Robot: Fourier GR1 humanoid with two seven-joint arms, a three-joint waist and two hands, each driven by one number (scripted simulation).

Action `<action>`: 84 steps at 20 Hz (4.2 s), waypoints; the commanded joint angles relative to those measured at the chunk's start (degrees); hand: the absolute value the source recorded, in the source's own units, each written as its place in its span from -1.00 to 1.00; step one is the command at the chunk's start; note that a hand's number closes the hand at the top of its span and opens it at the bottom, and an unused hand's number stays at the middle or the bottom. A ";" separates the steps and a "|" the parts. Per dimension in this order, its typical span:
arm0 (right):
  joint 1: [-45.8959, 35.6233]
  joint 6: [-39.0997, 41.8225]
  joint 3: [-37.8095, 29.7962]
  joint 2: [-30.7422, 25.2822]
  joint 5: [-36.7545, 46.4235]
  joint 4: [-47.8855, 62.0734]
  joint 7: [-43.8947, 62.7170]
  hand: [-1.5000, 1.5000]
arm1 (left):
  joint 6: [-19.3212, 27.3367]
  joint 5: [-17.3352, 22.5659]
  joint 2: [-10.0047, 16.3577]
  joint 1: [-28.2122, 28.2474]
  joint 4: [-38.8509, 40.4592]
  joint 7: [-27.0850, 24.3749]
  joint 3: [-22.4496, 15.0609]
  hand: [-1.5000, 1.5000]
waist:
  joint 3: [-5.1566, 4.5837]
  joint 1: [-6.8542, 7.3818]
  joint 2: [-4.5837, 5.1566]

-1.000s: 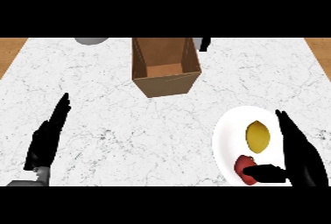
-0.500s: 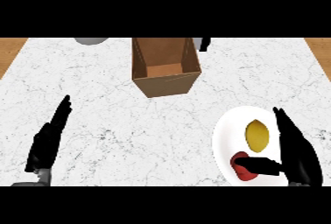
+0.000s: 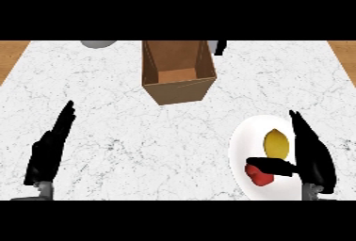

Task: Pick the lemon from the plate and place it in the cardboard box

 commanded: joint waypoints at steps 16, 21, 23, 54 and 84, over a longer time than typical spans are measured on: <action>-3.33 1.13 -4.64 1.80 -0.16 8.79 -7.67 1.00 | -4.09 -2.79 -2.93 2.02 -4.23 1.31 3.22 0.00 | 0.05 0.03 0.06; -3.54 -10.93 -2.18 2.66 12.62 12.28 -5.64 1.00 | -5.36 -1.13 -1.22 -0.59 -1.99 2.28 5.10 0.00 | 0.05 0.11 0.09; -2.04 -11.67 -0.05 3.90 16.13 9.66 -3.56 1.00 | -4.11 -3.17 -2.80 0.83 -0.42 -1.65 3.80 0.00 | 0.03 -0.01 0.07; -59.52 34.71 -7.04 -20.13 -24.61 52.85 -86.99 1.00 | -3.99 -5.60 -6.42 -6.30 2.29 -0.27 -1.54 0.00 | 0.22 7.34 2.24; -80.81 19.87 6.42 8.41 -15.46 85.89 -74.89 -1.00 | -3.70 -5.15 -4.46 -4.42 1.68 -0.65 2.37 0.00 | 0.00 3.43 1.34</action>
